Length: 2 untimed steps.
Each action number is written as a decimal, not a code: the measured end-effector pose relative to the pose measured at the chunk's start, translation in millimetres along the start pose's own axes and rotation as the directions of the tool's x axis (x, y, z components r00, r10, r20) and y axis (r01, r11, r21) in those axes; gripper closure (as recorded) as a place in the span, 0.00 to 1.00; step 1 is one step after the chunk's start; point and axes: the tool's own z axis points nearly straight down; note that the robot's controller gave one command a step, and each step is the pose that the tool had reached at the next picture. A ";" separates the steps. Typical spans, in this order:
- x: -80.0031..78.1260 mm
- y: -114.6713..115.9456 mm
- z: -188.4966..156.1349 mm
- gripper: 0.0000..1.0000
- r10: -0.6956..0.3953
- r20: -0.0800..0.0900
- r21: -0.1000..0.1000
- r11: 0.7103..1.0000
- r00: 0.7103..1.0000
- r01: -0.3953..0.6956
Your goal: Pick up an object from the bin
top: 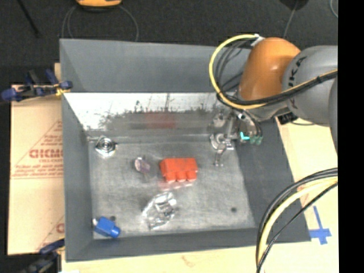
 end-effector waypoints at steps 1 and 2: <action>-7.7 94.5 52.9 0.00 -0.189 0.013 0.005 0.982 0.982 0.189; 15.3 134.6 43.4 0.00 -0.274 0.007 0.000 0.962 0.962 0.274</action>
Offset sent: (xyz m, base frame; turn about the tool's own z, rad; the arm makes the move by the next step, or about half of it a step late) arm 0.0043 0.0954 -0.0573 -0.1910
